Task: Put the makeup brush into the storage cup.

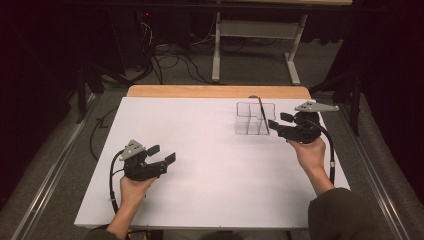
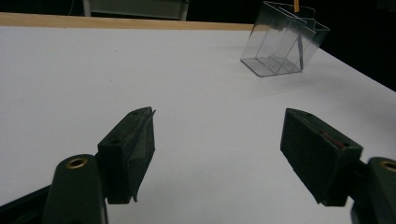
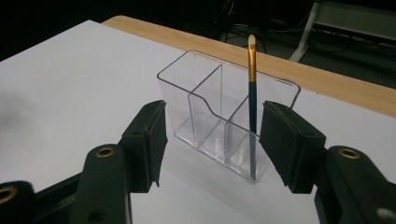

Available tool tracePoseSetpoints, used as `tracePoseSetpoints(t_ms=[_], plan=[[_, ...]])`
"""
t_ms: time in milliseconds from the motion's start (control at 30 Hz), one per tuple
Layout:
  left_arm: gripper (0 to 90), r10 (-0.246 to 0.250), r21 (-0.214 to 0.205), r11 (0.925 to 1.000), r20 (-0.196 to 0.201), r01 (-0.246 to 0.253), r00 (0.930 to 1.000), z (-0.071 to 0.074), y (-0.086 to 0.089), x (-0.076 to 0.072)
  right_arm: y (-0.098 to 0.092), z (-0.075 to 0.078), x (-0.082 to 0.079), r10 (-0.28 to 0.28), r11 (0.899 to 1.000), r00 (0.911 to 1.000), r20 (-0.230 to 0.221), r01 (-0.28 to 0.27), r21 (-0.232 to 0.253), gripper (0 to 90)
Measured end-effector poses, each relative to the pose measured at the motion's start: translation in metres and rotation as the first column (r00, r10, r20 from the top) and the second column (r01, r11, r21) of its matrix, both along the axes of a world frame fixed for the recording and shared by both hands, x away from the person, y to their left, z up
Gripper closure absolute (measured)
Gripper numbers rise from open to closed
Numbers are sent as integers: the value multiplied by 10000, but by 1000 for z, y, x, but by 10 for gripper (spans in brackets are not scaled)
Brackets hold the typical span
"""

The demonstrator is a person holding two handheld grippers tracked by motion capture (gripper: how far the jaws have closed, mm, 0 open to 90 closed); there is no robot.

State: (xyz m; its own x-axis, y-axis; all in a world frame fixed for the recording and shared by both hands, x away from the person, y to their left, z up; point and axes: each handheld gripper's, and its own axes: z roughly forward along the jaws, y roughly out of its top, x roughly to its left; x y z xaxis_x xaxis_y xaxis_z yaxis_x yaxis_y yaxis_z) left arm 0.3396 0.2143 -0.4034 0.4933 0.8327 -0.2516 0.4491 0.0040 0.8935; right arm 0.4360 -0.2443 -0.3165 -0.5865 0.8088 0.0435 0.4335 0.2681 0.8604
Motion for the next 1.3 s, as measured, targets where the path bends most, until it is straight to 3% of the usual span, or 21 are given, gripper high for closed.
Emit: tracePoseSetpoints(t_ms=[533,1033,1300], plan=[[267,-13,40,10000,5,13,10000,0,0,0,-8,2,-20,257,9992,9995,162,-262,293,417],[267,-63,71,10000,8,63,10000,0,-1,-1,-15,-1,-37,119,9979,9995,283,-136,636,384],[266,-81,84,9999,0,81,10000,0,-1,0,-16,-2,-46,298,9976,9989,370,-320,615,376]])
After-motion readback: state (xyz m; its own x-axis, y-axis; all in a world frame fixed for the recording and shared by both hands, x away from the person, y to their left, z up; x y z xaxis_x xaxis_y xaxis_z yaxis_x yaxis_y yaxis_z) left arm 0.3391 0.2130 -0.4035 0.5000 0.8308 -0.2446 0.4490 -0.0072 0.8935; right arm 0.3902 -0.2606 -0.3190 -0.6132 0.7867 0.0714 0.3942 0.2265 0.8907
